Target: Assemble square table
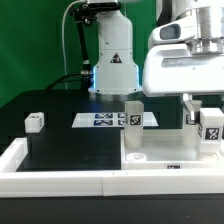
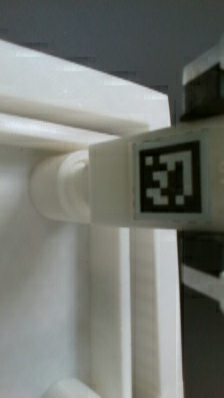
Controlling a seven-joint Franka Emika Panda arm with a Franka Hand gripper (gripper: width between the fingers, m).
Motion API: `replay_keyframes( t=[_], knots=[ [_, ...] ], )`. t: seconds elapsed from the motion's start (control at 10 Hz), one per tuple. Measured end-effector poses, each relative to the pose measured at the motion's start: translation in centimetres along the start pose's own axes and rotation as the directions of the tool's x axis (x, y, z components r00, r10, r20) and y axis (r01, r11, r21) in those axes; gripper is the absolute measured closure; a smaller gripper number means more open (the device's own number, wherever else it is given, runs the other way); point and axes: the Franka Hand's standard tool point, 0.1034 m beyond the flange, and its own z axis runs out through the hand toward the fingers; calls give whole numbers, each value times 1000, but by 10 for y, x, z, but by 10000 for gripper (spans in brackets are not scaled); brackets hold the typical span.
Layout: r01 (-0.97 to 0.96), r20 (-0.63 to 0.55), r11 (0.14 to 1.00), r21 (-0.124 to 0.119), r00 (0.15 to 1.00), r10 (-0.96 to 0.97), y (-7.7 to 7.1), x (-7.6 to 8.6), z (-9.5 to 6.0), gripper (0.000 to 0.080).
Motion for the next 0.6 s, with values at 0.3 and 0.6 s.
replay_keyframes(
  t=[0.3,0.6],
  knots=[
    [6,-53,1000,-2,999,-7,3,3,2,509],
    [9,-67,1000,-2,998,-10,2,4,2,509]
  ],
)
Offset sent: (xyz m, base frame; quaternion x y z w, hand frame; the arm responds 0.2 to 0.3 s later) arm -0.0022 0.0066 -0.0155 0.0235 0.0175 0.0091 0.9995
